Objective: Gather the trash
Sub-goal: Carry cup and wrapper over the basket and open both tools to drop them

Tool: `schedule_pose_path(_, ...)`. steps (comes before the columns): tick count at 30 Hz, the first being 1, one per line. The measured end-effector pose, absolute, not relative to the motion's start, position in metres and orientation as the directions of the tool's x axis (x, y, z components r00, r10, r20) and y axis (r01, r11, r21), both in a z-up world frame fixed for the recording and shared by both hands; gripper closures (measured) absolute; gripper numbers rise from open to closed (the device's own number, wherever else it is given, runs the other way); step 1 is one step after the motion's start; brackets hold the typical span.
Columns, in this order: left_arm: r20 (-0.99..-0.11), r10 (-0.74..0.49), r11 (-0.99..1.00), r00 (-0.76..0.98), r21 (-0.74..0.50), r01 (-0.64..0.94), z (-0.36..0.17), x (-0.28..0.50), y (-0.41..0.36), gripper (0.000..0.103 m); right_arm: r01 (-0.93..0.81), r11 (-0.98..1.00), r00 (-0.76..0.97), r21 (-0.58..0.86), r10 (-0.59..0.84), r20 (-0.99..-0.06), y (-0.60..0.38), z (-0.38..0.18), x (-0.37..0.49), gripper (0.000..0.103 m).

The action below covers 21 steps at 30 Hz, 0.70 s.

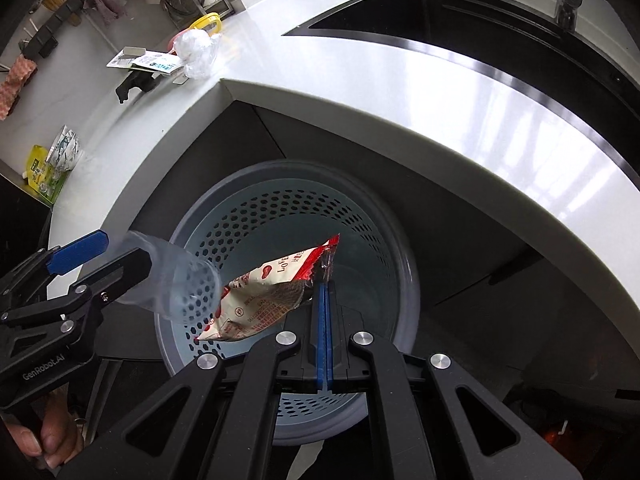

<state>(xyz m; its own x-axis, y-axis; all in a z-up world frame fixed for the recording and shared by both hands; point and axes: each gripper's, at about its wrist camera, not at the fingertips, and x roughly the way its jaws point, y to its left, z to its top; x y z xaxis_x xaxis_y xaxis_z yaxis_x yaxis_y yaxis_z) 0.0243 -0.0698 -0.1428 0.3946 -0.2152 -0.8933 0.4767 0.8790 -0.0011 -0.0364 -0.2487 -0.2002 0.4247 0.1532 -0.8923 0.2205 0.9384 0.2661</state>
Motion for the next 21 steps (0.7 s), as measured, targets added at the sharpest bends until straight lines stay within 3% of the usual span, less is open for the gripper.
schedule_pose_path(2,-0.899,-0.2,0.888,0.388,0.001,0.46,-0.144,0.025,-0.068,0.026,0.216,0.942,0.413,0.256,0.149,-0.898,-0.249,-0.202,-0.036,0.097)
schedule_pose_path(5,-0.9,-0.19,0.898,0.393,0.003,0.44,-0.141,0.024,-0.063,0.021,0.226,0.941,0.439,0.251,0.132,-0.889,-0.252,-0.196,-0.039,0.066)
schedule_pose_path(6,-0.898,-0.185,0.901,0.399,0.007,0.433,-0.139,0.024,-0.061,0.02,0.225,0.94,0.446,0.258,0.137,-0.884,-0.253,-0.195,-0.04,0.063)
schedule_pose_path(21,-0.858,-0.195,0.928,0.475,-0.005,0.372,-0.086,0.031,-0.052,0.017,0.204,0.93,0.458,0.307,0.187,-0.869,-0.271,-0.16,-0.055,0.062)
